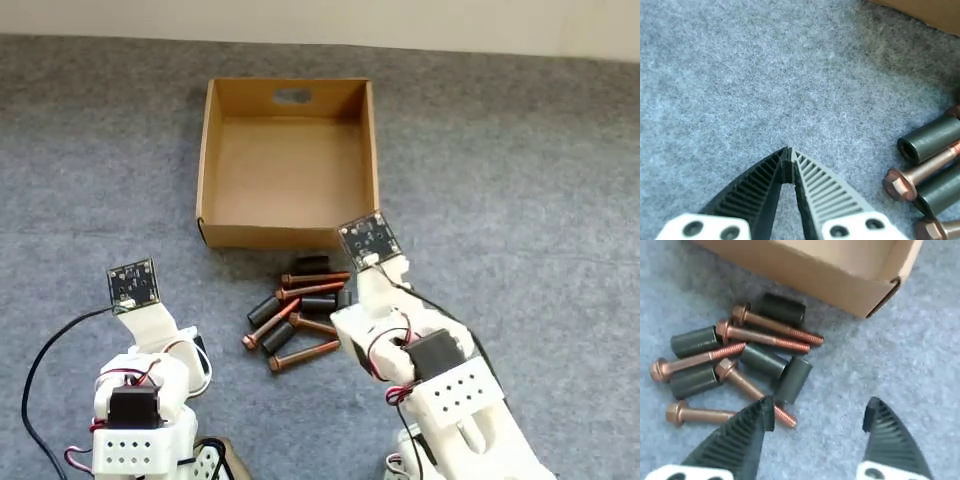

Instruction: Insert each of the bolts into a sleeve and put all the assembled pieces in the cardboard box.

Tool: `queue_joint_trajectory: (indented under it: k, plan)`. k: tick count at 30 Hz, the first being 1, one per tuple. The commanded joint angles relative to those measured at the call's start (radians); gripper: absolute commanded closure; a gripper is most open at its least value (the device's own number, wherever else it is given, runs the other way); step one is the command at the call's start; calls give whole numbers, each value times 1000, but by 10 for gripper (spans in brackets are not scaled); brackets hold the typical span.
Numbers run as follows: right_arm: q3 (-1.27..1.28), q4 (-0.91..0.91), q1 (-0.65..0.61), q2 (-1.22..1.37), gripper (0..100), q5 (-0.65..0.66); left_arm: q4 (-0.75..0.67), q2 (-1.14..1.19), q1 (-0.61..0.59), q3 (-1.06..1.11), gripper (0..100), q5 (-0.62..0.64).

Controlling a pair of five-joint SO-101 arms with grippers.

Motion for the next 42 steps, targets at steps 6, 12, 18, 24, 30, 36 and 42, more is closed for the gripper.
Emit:
queue_joint_trajectory:
  k: [6, 12, 18, 24, 30, 36, 42]
  plan:
    - [-124, -48, -8, 318, 711, -20, 5, -4, 16, 18, 992, 6]
    - [-277, 19, -27, 492, 711, -20, 5, -4, 16, 18, 992, 6]
    - [-288, 10, -125, 585, 711, -20, 5, -4, 16, 18, 992, 6]
    - [-305, -76, -114, 704, 711, -18, 5, -4, 16, 18, 992, 6]
    - [-306, -140, -35, 756, 711, -12, 5, -4, 16, 18, 992, 6]
    - [-348, -137, 28, 763, 746, -17, 5, -4, 16, 18, 992, 6]
    - [-349, -137, 10, 757, 789, -18, 5, -4, 16, 18, 992, 6]
